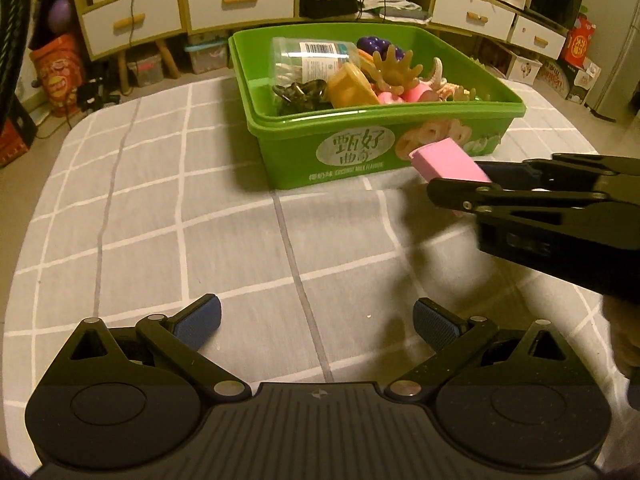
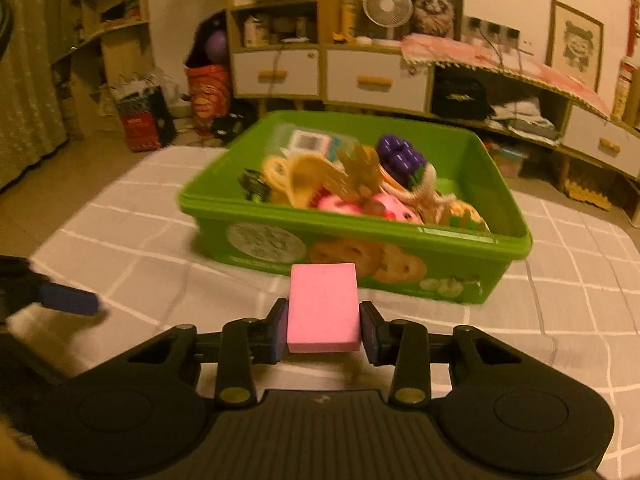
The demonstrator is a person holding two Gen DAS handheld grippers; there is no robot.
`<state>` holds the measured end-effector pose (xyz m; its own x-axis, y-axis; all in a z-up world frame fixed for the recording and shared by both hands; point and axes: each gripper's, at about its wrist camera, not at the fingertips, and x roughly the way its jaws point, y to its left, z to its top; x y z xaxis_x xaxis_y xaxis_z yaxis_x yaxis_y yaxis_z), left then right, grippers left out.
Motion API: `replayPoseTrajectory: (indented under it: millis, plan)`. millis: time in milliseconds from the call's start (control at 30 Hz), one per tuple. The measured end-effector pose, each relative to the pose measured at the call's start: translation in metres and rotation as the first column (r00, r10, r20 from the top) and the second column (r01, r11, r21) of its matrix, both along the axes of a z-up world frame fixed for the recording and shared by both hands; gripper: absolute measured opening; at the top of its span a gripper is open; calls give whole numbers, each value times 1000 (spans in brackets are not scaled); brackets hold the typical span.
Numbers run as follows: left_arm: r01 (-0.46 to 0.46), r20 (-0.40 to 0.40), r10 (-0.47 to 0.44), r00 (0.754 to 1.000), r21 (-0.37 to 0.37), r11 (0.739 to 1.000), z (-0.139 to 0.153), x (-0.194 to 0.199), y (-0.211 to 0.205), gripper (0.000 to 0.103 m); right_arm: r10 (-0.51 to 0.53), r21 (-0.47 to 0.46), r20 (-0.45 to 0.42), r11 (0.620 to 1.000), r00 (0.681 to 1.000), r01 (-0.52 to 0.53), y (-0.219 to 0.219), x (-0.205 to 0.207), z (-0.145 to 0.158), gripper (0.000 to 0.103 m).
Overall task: Organize rigid objects
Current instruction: 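Carry the pink block over the bin and open the right tool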
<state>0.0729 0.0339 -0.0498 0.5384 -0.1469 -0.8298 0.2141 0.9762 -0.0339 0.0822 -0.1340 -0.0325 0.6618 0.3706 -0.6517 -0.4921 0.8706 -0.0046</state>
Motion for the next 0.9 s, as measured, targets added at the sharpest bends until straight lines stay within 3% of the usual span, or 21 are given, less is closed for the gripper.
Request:
replayPoseTrajectory:
  millis: [167,433,667,900]
  plan:
    - [3,6,-3,1000,-20,1000,5,1,-1,101,22,40,13,999,1000,-22,-3,-10,26,24]
    - [35,18,-35,999,-37,999,9,-1,-9,101,-81,92,39,993,996,77,-18,19,59,24]
    - [47,22,-45,999,-48,998,12,0,-13,101,-185,72,-8,980,983,185,-17,72,61,24]
    - [53,28,-52,998,-54,997,14,-3,-14,101,-211,47,-14,976,977,212,-9,96,57,25]
